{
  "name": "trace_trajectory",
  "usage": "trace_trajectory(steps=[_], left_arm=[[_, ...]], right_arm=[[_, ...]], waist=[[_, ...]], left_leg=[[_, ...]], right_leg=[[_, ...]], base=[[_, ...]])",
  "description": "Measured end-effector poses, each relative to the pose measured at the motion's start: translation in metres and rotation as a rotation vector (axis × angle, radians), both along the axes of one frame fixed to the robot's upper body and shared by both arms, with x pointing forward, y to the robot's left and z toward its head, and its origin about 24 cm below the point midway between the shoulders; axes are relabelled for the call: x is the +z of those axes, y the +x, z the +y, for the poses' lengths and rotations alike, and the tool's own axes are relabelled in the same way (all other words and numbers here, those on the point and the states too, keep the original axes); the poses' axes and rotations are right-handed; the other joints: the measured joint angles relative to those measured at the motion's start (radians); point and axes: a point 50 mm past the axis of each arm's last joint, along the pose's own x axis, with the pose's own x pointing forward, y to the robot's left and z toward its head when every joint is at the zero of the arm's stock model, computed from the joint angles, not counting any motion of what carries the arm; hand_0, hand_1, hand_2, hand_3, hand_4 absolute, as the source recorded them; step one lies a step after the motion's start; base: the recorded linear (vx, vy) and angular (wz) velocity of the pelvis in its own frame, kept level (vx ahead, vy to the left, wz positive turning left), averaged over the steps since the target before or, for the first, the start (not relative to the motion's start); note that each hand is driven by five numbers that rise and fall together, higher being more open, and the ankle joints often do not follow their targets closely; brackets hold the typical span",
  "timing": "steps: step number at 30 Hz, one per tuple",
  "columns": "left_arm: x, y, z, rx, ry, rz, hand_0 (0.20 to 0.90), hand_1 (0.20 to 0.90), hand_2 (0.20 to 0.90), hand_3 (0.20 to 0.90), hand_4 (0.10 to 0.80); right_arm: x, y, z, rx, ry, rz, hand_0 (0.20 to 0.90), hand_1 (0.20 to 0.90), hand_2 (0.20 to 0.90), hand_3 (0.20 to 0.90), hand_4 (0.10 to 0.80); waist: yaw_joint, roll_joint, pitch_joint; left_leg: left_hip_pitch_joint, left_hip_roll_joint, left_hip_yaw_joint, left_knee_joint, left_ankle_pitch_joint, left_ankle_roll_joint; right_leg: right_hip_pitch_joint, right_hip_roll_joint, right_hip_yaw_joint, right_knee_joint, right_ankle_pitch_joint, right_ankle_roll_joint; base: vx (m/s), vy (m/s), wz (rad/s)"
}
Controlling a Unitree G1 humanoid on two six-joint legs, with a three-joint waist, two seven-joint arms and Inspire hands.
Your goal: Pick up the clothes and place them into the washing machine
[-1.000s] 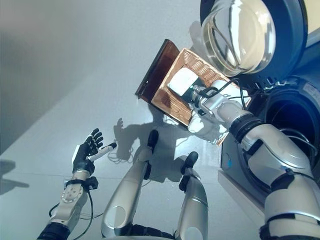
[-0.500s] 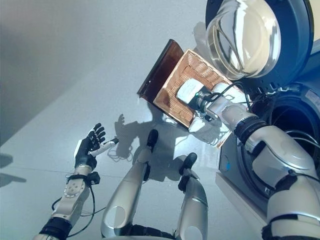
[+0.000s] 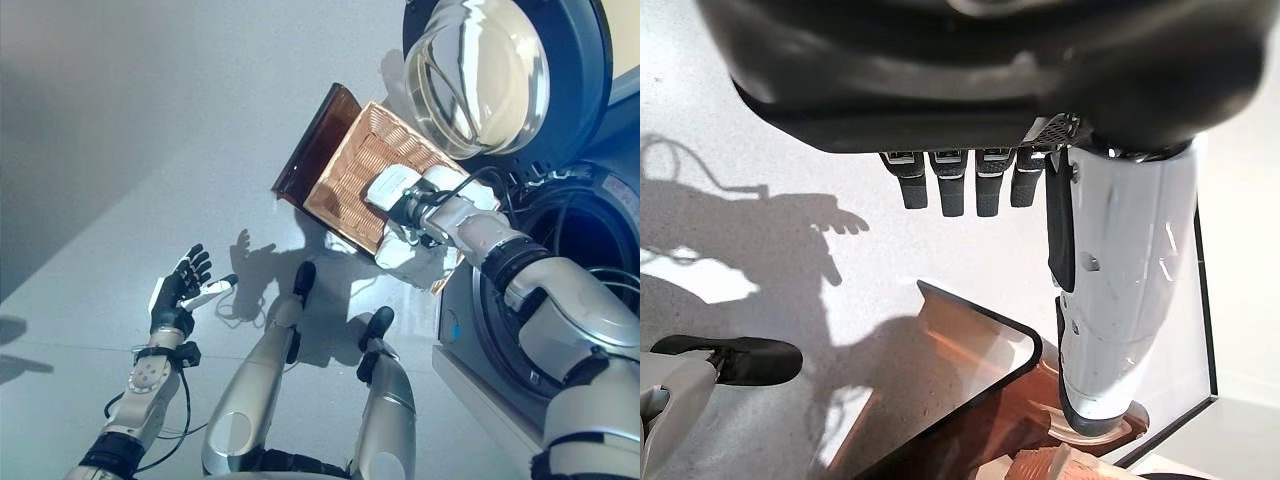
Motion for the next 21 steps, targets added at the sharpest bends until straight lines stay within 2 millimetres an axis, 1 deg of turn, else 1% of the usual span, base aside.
trace_trajectory(steps=[4,11,17,21], left_arm=[[0.000,0.000,0.000,-0.002,0.000,0.000,0.900,0.900,0.900,0.900,0.800],[-0.002,-0.003,0.000,-0.003,-0.001,0.010,0.900,0.900,0.900,0.900,0.800],[-0.002,-0.003,-0.001,-0.021,-0.004,0.007,0.900,0.900,0.900,0.900,0.800],[-0.002,-0.003,-0.002,-0.022,-0.004,0.007,0.900,0.900,0.900,0.900,0.800]], right_arm=[[-0.004,-0.003,0.001,0.012,0.012,0.013,0.900,0.900,0.900,0.900,0.800],[-0.008,-0.006,-0.005,-0.013,0.032,0.038,0.900,0.900,0.900,0.900,0.800],[-0.013,-0.010,-0.016,-0.040,0.026,0.054,0.900,0.900,0.900,0.900,0.800],[-0.018,-0.012,-0.019,-0.049,0.024,0.067,0.900,0.900,0.900,0.900,0.800]], waist=[[-0.004,0.001,0.000],[-0.025,0.006,0.001],[-0.033,0.014,0.001],[-0.036,0.015,0.001]], left_leg=[[0.000,0.002,0.000,-0.004,0.000,0.000],[-0.003,0.005,0.020,-0.020,0.002,-0.003],[-0.003,0.007,0.033,-0.023,0.002,-0.002],[0.001,0.008,0.040,-0.022,0.002,-0.003]], right_leg=[[-0.004,0.001,0.000,0.001,-0.002,-0.002],[-0.021,0.003,0.013,0.001,-0.003,-0.004],[-0.035,0.008,0.030,0.004,-0.002,-0.003],[-0.035,0.010,0.035,0.008,-0.002,-0.003]], base=[[-0.012,-0.008,-0.01],[-0.021,-0.006,-0.05],[-0.016,-0.012,-0.08],[-0.009,-0.007,-0.02]])
